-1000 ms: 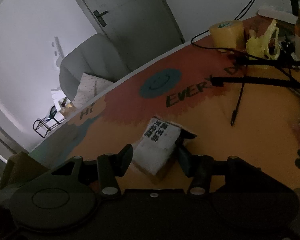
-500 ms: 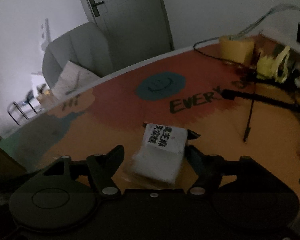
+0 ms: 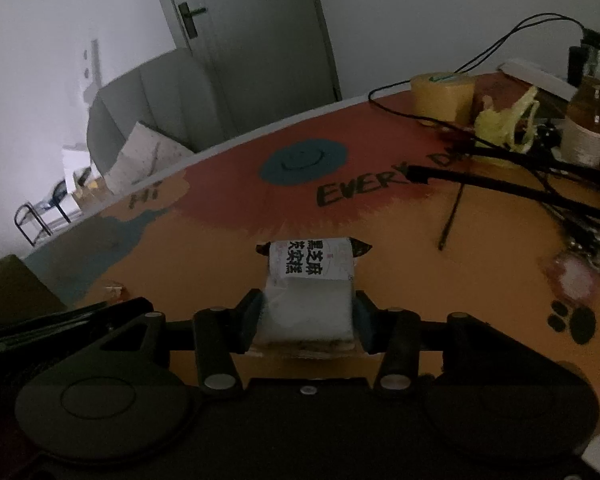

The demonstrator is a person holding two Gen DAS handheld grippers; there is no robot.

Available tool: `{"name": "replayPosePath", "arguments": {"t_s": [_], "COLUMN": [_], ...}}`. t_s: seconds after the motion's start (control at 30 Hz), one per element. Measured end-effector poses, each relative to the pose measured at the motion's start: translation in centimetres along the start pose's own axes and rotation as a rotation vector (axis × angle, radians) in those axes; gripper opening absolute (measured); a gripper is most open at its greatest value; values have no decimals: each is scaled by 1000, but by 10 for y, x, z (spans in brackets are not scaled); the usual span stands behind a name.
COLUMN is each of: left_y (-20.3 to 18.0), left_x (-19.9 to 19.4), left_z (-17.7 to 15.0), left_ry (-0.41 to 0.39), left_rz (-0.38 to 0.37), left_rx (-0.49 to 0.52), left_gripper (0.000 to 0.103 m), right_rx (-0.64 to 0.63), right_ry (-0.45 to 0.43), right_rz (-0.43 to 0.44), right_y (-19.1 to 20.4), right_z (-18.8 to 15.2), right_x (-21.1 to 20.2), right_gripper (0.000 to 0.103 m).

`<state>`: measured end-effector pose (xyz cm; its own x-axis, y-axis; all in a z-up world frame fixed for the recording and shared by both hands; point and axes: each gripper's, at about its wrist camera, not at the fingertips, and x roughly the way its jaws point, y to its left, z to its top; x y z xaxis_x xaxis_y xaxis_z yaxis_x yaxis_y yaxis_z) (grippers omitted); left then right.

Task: Organize snacks
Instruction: 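Grasp the red wrapped snack with the left tool while the right tool grasps the white packet, then carry both snacks into the cardboard box and open both tools to release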

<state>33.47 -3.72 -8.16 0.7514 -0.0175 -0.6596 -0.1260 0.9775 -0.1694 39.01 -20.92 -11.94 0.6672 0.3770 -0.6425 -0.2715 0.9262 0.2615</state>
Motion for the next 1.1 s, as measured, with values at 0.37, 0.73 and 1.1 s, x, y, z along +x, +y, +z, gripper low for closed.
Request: {"name": "replayPosePath", "arguments": {"t_s": [0.37, 0.73, 1.1], "left_y": [-3, 8, 30], "left_x": [-44, -89, -126], "left_z": [-4, -5, -4], "left_ry": [-61, -132, -202], "left_rz": [-13, -14, -8], "left_rx": [16, 1, -31], "left_gripper": [23, 23, 23], "right_rx": [19, -10, -50], "right_ry": [-67, -117, -147], "right_rz": [71, 116, 152], "right_y": [8, 31, 60], "right_z": [-2, -4, -9], "right_x": [-45, -77, -96], "right_gripper": [46, 46, 46]}}
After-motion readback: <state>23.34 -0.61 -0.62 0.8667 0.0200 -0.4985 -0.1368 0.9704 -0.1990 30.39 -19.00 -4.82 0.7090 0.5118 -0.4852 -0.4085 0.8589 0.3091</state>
